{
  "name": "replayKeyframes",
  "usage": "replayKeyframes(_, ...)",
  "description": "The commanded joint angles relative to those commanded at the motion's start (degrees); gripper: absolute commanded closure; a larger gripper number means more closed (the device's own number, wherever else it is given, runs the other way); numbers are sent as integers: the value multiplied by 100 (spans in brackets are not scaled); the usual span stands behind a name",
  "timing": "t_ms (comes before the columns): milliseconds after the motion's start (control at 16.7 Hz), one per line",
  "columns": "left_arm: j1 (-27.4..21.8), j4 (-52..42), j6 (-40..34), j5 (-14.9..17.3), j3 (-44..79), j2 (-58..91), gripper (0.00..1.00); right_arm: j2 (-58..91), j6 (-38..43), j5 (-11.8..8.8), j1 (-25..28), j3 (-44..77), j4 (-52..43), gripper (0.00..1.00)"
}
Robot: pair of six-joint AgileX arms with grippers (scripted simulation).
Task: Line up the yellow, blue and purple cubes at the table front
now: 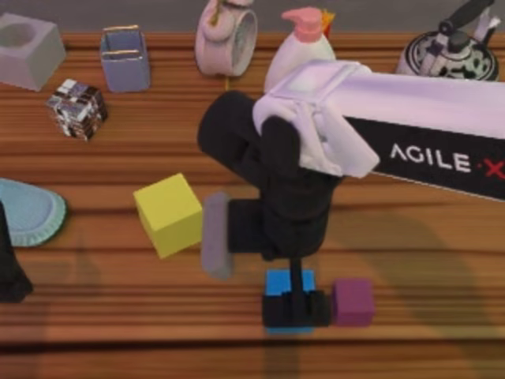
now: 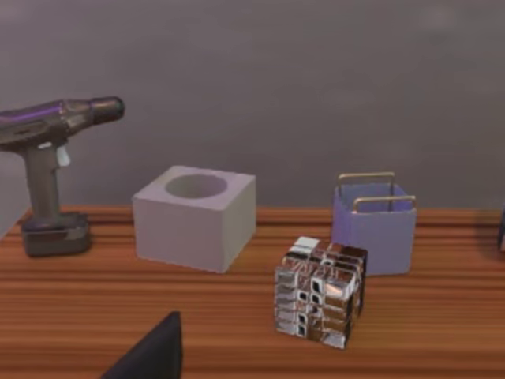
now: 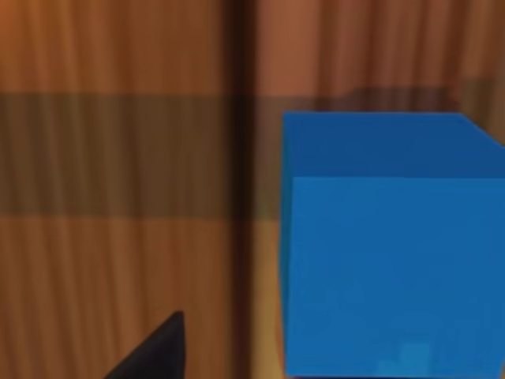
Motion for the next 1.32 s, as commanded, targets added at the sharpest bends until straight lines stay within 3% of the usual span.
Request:
replayKeyframes(420,-7,-33,20,-8,57,57,0,-126,27,-6,-59,83,-125,0)
replayKeyframes(600,-103,-356,207,-45,576,595,0,-659,215,-61,-344,-323,253,0)
replayKeyframes(900,-537,-1570,875,-64,2306,2644,0,-2726,871,-215,-1266,-1837,1513,0)
replayKeyframes(1320,-1455,-4029,2174,0,5536,6832,0,-7028,2347,-311,-3034,-5206,3791,0)
